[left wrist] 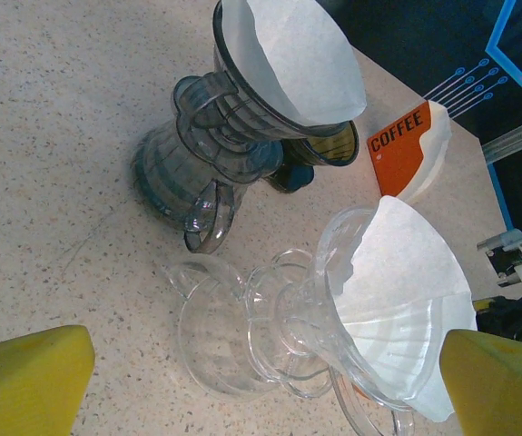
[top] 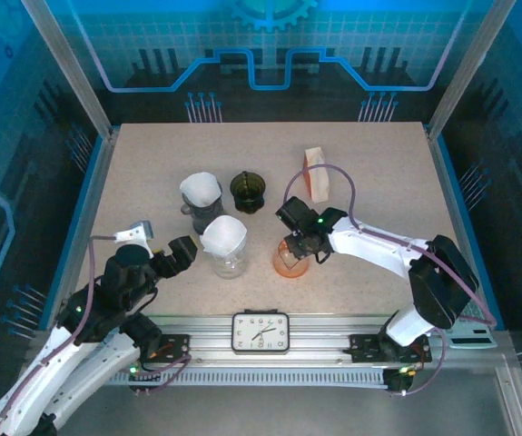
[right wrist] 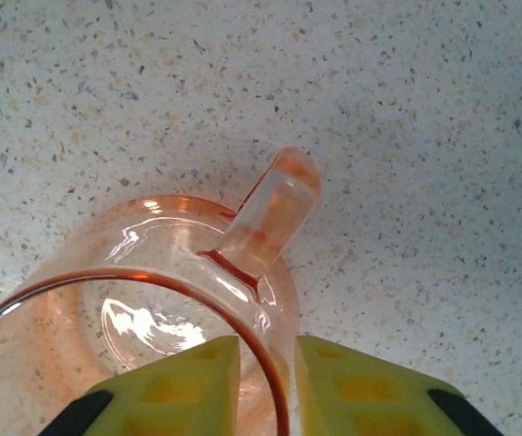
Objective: Place the coffee filter in the dripper
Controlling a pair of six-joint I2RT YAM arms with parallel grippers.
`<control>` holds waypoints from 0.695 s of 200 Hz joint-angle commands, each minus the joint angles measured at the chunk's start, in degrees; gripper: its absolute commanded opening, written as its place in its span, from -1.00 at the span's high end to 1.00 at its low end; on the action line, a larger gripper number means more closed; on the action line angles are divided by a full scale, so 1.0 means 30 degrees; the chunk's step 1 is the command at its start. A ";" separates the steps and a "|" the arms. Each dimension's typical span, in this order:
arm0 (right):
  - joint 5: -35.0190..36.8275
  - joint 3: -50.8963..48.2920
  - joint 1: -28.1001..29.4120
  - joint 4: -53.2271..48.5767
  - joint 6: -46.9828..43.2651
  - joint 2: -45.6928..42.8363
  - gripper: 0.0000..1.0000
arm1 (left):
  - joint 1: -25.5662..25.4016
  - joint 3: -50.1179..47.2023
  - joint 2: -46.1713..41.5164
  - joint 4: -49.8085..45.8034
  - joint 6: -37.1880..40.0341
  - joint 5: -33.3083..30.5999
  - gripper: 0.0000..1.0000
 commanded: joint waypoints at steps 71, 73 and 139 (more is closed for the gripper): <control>-0.3225 0.4898 -0.1906 0.1203 -0.0104 0.0474 -0.32 | 0.0170 -0.0475 -0.0249 -0.0090 -0.0425 -0.0149 -0.98; -0.3355 0.5112 -0.1983 0.1266 -0.0044 0.0732 -0.33 | 0.0172 -0.0465 -0.0249 -0.0111 -0.0425 -0.0158 -0.98; -0.6083 1.1975 -0.4102 0.2310 0.3401 0.8781 -0.31 | 0.0167 -0.0318 -0.0536 -0.0585 -0.0514 -0.0102 -0.98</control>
